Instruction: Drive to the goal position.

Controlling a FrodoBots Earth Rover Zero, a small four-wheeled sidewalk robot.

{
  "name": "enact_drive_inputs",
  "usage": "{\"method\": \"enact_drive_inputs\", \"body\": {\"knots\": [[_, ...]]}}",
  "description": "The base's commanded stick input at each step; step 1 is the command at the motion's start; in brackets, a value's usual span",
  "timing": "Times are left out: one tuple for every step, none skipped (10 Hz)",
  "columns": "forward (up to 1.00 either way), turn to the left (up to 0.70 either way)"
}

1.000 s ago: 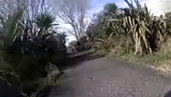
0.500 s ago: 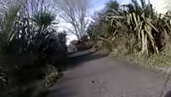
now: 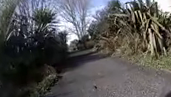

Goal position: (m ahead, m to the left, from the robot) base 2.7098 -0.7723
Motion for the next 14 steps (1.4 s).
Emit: {"method": "enact_drive_inputs", "body": {"knots": [[0.45,0.00],[0.45,0.00],[0.45,0.00],[0.45,0.00],[0.45,0.00],[0.45,0.00],[0.45,0.00],[0.45,0.00],[0.45,0.00],[0.45,-0.27],[0.45,-0.27],[0.45,-0.27],[0.45,-0.27],[0.45,-0.27]]}}
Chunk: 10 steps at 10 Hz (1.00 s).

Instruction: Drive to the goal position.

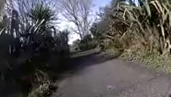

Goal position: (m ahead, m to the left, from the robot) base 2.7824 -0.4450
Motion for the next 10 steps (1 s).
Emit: {"method": "enact_drive_inputs", "body": {"knots": [[0.45,-0.27],[0.45,-0.27],[0.45,-0.27],[0.45,-0.27],[0.45,-0.27],[0.45,-0.27],[0.45,-0.25],[0.45,-0.23],[0.45,-0.16],[0.45,-0.07]]}}
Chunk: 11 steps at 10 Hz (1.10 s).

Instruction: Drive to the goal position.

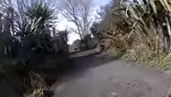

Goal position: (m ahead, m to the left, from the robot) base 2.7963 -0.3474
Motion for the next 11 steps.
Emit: {"method": "enact_drive_inputs", "body": {"knots": [[0.45,0.00],[0.45,0.00],[0.45,0.00],[0.45,-0.01],[0.45,-0.03],[0.45,-0.05],[0.45,-0.06],[0.45,-0.08],[0.45,-0.23],[0.45,-0.19],[0.45,-0.14]]}}
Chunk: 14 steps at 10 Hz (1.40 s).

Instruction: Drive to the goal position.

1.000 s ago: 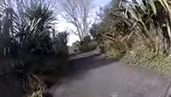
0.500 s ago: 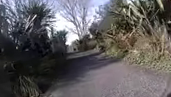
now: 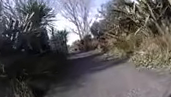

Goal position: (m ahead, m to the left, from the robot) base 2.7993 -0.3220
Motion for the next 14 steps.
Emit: {"method": "enact_drive_inputs", "body": {"knots": [[0.45,-0.10],[0.45,-0.06],[0.45,-0.01],[0.45,0.00],[0.45,0.00],[0.45,-0.02],[0.45,-0.08],[0.45,-0.13],[0.45,-0.18],[0.45,-0.23],[0.45,-0.24],[0.45,-0.15],[0.45,-0.06],[0.45,-0.03]]}}
